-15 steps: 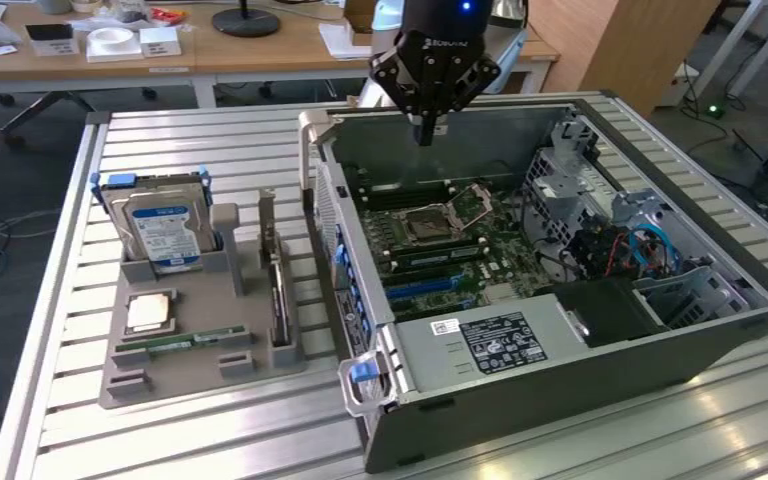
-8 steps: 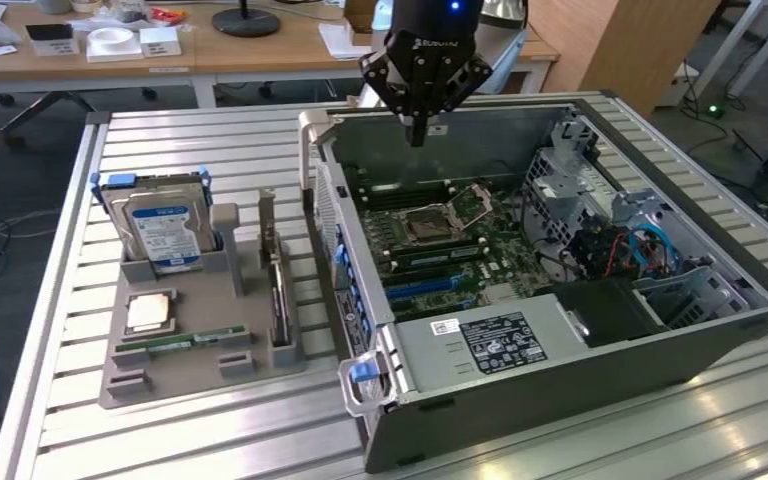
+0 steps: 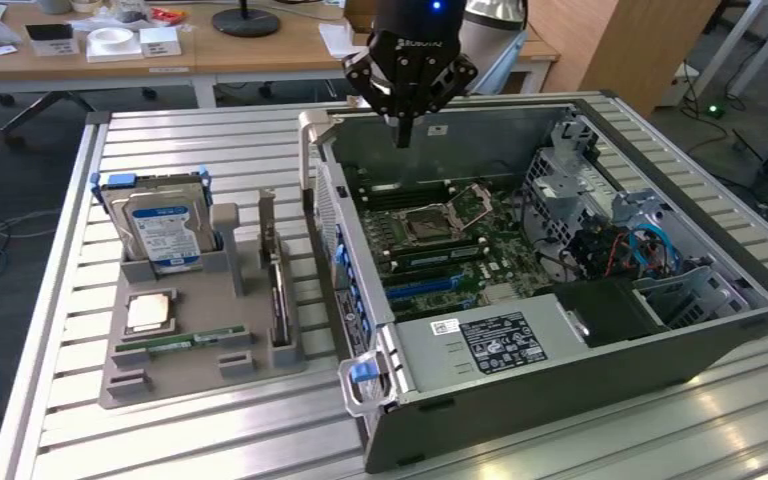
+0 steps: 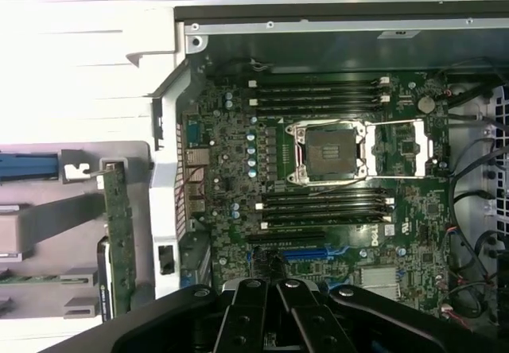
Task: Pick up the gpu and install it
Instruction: 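Reach for the gpu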
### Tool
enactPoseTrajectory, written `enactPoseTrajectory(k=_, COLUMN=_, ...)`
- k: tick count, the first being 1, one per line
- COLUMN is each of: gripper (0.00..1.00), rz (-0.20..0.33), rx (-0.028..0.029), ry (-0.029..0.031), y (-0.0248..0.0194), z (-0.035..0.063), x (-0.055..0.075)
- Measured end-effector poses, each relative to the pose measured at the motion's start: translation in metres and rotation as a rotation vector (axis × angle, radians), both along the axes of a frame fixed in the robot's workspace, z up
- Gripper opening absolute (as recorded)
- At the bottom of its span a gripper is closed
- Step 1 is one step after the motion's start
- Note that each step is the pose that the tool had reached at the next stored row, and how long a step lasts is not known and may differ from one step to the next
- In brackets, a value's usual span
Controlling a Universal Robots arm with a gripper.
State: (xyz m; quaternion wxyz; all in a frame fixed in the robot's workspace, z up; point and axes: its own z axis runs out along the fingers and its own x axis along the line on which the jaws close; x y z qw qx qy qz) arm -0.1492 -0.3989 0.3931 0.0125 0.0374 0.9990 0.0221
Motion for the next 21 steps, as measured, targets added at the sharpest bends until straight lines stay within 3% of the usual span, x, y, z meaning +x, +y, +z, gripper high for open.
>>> enactPoseTrajectory(k=21, gripper=0.11, rz=0.000, rx=0.0000, ry=0.0000, y=0.0000, z=-0.0003, x=-0.044)
